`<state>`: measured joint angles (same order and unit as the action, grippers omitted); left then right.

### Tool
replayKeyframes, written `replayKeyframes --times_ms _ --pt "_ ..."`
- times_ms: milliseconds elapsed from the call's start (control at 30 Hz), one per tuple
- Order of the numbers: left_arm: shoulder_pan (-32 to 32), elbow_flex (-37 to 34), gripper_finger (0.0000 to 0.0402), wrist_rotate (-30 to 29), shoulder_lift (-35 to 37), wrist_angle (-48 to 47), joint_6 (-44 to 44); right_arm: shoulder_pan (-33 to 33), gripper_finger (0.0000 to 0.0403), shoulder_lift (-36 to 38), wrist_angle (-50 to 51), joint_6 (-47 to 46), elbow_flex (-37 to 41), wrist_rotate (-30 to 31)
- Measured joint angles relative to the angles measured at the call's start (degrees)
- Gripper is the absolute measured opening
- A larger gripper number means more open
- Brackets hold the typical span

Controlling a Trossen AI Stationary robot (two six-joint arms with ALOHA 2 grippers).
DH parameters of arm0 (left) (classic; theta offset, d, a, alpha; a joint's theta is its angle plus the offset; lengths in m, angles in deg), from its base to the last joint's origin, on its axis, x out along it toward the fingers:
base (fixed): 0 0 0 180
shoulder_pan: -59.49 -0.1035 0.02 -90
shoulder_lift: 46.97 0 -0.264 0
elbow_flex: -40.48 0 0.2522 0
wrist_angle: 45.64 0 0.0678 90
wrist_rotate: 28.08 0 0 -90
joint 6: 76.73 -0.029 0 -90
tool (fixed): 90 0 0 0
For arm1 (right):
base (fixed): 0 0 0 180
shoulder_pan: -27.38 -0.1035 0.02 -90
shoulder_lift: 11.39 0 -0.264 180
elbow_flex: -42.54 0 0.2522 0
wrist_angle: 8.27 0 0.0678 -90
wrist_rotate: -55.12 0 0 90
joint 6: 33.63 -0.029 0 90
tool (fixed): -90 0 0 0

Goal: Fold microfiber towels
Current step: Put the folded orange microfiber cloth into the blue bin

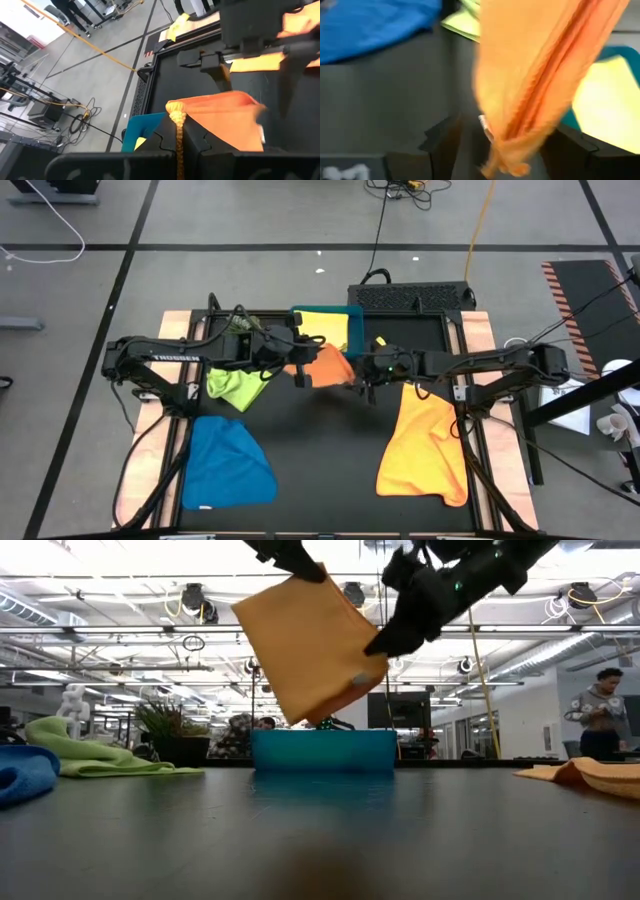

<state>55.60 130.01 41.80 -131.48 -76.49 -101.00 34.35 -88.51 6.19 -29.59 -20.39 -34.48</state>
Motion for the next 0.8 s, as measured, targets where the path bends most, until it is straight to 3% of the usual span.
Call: replayKeyframes --times_ms 333,800 --pt "-0.2 0.0 0.0000 0.0 0.0 0.3 0.0 0.1 0.0176 -2.7 -4.1 -0.7 3.4 5.7" --pt "-0.7 0.0 0.0001 -1.0 0.0 -0.7 0.3 0.0 0.0008 -1.9 -5.6 3.3 3.5 5.5"
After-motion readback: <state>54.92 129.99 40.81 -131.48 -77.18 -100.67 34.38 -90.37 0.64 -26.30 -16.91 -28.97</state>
